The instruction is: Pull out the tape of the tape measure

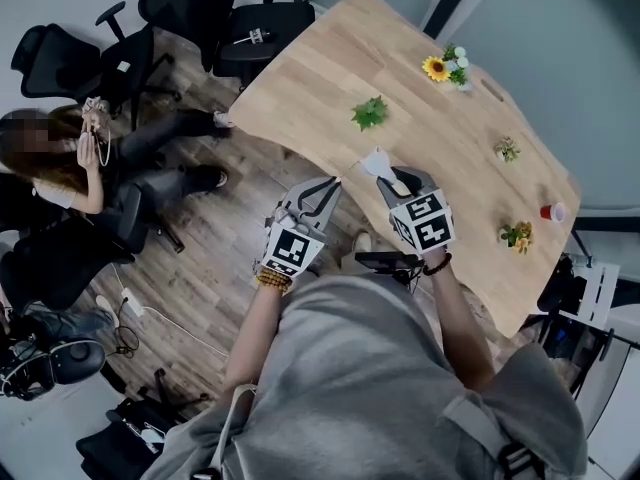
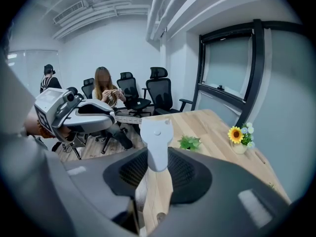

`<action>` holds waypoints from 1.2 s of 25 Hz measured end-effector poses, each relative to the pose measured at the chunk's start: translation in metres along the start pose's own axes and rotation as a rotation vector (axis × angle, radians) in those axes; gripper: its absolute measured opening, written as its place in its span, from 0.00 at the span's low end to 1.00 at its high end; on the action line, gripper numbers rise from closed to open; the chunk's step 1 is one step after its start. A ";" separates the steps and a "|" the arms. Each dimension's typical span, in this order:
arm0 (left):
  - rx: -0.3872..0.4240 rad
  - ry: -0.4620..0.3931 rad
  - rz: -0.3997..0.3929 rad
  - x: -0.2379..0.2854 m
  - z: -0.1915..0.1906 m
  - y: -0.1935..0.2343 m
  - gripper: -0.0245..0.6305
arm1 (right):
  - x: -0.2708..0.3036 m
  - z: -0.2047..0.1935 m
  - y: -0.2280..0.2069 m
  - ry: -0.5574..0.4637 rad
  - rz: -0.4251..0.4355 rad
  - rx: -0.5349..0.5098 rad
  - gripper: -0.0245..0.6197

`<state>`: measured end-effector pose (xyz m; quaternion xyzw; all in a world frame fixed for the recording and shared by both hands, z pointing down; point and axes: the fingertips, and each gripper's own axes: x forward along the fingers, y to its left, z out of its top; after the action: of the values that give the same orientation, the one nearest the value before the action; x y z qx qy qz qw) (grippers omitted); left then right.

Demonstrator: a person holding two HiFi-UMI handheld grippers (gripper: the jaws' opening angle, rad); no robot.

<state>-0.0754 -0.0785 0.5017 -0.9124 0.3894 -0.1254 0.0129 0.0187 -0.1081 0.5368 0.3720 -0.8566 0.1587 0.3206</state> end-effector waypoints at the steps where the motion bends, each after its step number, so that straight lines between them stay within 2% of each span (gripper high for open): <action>1: -0.002 0.002 0.003 0.001 0.000 0.001 0.09 | 0.001 0.000 -0.001 -0.002 0.003 -0.002 0.24; 30: -0.023 0.001 -0.002 -0.003 -0.004 -0.004 0.09 | 0.002 -0.012 -0.026 0.013 -0.040 0.026 0.24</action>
<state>-0.0754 -0.0730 0.5058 -0.9127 0.3901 -0.1216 0.0020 0.0416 -0.1203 0.5482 0.3923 -0.8445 0.1659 0.3245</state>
